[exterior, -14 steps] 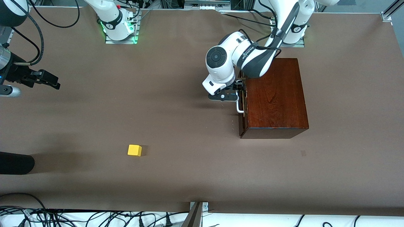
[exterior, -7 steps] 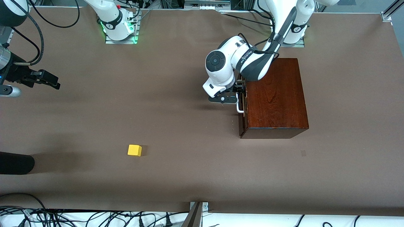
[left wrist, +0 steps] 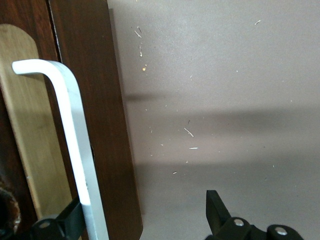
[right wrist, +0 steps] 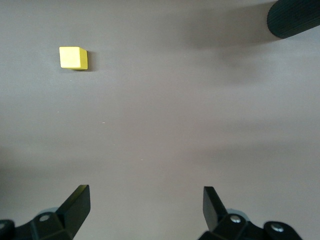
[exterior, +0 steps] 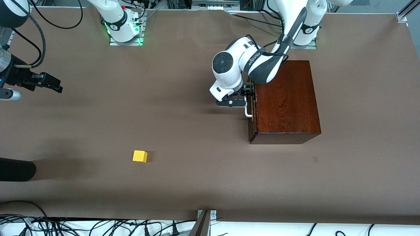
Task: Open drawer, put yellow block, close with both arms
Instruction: 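Pull the drawer handle outward with the left gripper to open it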
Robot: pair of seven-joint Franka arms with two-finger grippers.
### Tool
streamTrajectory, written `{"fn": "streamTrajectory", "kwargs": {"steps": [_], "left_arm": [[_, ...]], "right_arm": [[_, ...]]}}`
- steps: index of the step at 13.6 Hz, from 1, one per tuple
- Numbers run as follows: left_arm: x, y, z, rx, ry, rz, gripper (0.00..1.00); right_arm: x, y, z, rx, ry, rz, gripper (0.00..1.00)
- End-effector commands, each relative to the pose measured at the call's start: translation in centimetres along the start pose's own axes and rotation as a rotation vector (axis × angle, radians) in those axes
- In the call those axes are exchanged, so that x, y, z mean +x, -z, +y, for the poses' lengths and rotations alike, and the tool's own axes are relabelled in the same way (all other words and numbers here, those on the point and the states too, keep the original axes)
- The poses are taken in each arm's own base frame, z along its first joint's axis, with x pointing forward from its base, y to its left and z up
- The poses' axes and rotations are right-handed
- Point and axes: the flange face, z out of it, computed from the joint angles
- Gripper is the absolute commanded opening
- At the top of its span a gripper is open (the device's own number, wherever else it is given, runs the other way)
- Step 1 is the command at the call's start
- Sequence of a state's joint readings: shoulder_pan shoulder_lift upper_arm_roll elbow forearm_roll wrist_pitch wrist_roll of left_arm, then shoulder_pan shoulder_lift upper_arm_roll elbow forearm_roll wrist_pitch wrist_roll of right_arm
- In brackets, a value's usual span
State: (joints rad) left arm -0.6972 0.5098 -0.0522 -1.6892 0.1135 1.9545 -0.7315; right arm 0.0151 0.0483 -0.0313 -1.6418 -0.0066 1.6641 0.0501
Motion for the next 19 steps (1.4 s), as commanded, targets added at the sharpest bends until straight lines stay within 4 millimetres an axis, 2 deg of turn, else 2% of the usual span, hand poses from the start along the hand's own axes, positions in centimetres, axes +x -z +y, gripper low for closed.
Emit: {"fn": "streamTrajectory", "kwargs": {"steps": [1, 8, 12, 19], "left_arm": [[-0.2, 0.0, 1.2, -0.003, 0.004, 0.033, 1.0], [-1.5, -0.7, 3.9, -0.018, 0.027, 0.049, 1.0], [-1.8, 0.5, 6.1, -0.047, 0.021, 0.077, 1.0], [-3.3, 0.3, 9.6, -0.055, 0.035, 0.092, 1.0]], "right_arm": [[0.1, 0.3, 0.2, 0.013, 0.005, -0.005, 1.0], [0.1, 0.3, 0.2, 0.013, 0.004, -0.005, 1.0], [0.1, 0.3, 0.2, 0.013, 0.004, -0.005, 1.0], [0.1, 0.3, 0.2, 0.013, 0.004, -0.005, 1.0]]}}
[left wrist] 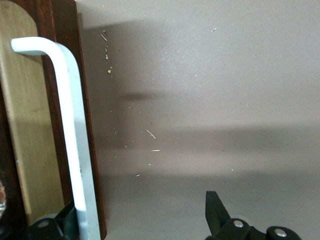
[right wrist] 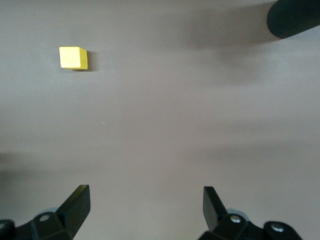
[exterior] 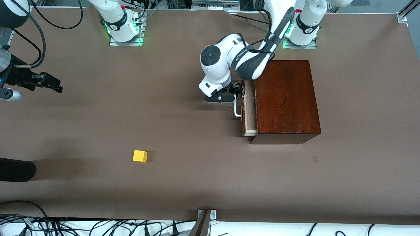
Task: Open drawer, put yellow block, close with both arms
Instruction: 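Pull the drawer handle outward with the left gripper to open it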
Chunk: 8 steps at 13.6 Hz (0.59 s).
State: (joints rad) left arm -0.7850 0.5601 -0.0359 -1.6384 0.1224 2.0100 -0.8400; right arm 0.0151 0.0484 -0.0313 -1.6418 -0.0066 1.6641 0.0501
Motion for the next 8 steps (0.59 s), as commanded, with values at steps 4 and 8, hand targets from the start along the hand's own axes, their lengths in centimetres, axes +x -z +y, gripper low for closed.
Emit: {"fn": "streamTrajectory", "kwargs": {"steps": [4, 8], "left_arm": [[-2.5, 0.6, 5.8, -0.038, 0.003, 0.039, 1.0], [-3.2, 1.0, 6.8, -0.043, 0.007, 0.047, 1.0]], "right_arm": [[0.1, 0.3, 0.2, 0.013, 0.004, -0.004, 1.0], [0.1, 0.3, 0.1, 0.013, 0.005, -0.005, 1.0]]}}
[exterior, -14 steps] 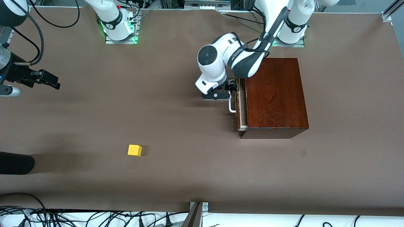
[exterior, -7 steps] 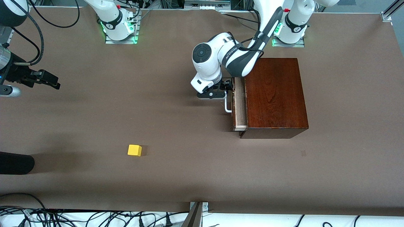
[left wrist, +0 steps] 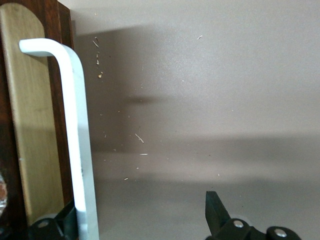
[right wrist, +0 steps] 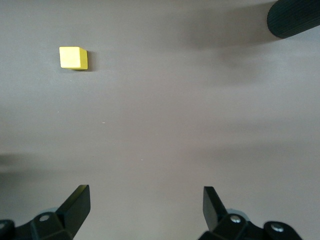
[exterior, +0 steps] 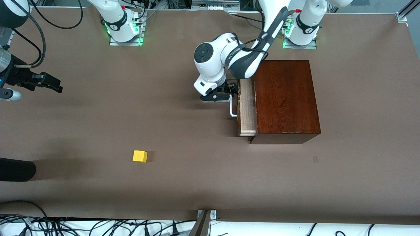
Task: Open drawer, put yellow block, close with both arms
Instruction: 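Pull the drawer handle outward with the left gripper to open it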
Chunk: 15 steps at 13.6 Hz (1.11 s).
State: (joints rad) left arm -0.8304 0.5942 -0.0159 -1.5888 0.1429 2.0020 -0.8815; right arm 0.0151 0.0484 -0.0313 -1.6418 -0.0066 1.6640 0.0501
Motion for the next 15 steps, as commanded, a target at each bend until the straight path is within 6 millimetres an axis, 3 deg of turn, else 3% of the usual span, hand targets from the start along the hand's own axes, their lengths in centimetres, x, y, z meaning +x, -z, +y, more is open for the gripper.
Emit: {"fn": "streamTrajectory", "kwargs": {"steps": [1, 11, 15], "left_arm": [[-2.8, 1.6, 5.1, -0.067, 0.001, 0.021, 1.0], [-4.6, 2.6, 8.1, -0.113, 0.045, 0.009, 1.0], [-4.8, 2.9, 8.4, -0.119, 0.051, 0.011, 1.0]], "right_arm": [[0.1, 0.3, 0.2, 0.013, 0.004, -0.005, 1.0], [0.1, 0.3, 0.2, 0.013, 0.005, -0.005, 1.0], [0.1, 0.3, 0.1, 0.013, 0.007, -0.005, 1.0]]}}
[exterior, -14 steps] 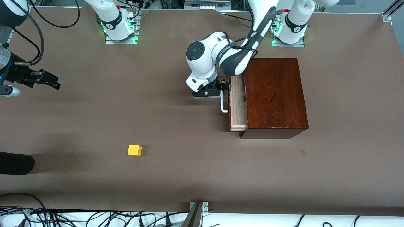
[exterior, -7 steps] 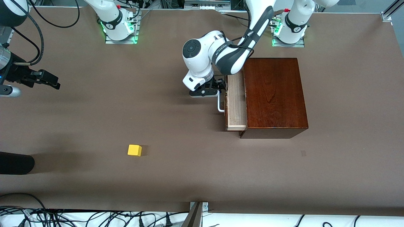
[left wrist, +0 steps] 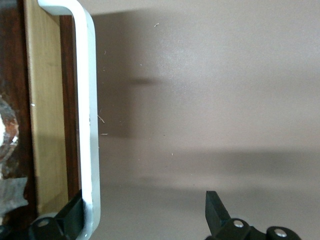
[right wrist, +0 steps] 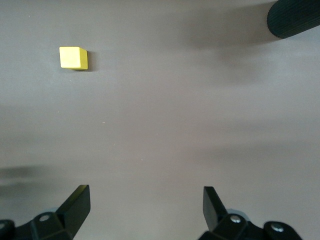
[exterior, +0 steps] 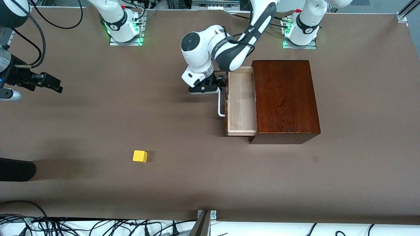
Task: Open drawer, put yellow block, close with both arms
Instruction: 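Pull the drawer handle outward with the left gripper to open it, then release the handle with the left gripper while the right gripper grasps the cube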
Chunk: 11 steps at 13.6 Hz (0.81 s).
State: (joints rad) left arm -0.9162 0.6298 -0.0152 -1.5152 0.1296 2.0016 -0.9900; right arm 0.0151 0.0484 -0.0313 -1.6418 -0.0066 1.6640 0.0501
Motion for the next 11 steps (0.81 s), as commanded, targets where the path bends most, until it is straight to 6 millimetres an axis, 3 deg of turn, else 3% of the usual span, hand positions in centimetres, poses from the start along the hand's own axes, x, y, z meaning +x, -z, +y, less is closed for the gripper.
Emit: {"fn": "streamTrajectory", "kwargs": {"steps": [1, 3, 6, 10, 11], "left_arm": [[-1.6, 1.2, 3.4, -0.085, 0.017, -0.02, 1.0], [-1.5, 1.4, 3.3, -0.087, 0.015, -0.017, 1.0], [-0.7, 3.8, 1.9, -0.092, 0.004, 0.002, 1.0], [1.0, 5.9, -2.2, -0.014, -0.085, -0.045, 1.0], [1.7, 6.8, -3.5, -0.003, -0.09, -0.056, 1.0]], "right_arm": [[0.1, 0.3, 0.2, 0.013, 0.005, -0.005, 1.0], [0.1, 0.3, 0.2, 0.013, 0.005, -0.005, 1.0], [0.1, 0.3, 0.0, 0.013, 0.008, -0.005, 1.0], [0.2, 0.0, -0.2, 0.014, 0.01, -0.007, 1.0], [0.5, -0.7, -1.0, 0.015, 0.023, -0.017, 1.0]]}}
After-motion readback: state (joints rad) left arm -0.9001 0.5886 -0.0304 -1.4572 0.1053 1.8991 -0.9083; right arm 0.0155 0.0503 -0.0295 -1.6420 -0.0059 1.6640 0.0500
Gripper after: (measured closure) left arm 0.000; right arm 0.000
